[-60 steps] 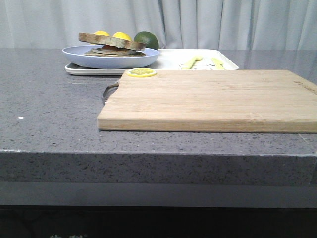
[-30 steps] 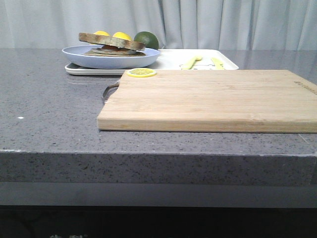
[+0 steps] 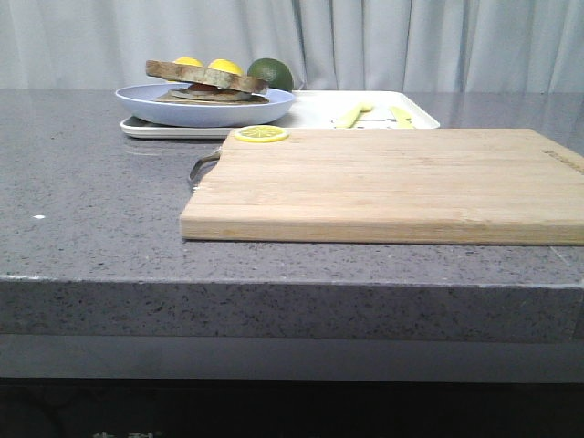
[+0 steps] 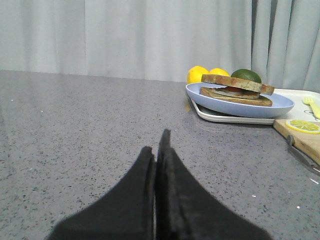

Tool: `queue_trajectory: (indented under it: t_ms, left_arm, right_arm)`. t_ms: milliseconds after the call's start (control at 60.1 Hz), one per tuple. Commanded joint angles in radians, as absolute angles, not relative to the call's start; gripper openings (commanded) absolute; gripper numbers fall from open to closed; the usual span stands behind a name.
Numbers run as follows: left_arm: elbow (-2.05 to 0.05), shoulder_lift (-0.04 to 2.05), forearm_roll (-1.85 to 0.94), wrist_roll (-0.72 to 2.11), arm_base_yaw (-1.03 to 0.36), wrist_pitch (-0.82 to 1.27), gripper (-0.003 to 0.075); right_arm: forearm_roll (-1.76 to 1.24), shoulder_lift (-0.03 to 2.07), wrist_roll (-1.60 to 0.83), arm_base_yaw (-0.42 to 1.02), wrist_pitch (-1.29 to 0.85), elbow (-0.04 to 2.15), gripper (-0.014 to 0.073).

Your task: Place bread and move sandwich to tray

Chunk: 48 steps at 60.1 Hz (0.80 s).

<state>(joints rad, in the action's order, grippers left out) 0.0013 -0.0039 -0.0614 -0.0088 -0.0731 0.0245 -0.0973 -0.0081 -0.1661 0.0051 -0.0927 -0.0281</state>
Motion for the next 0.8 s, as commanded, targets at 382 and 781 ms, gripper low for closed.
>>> queue_trajectory:
  t_ms: [382, 781]
  left_arm:
    - [0.006, -0.023, -0.069, -0.015, -0.072, -0.065, -0.0018]
    - [0.006, -0.023, -0.069, -0.015, -0.072, -0.065, -0.0018]
  right_arm:
    - [-0.091, -0.033, -0.168, 0.042, 0.008, -0.024, -0.0067]
    - [0.022, -0.033, 0.017, 0.041, 0.089, -0.024, -0.0067]
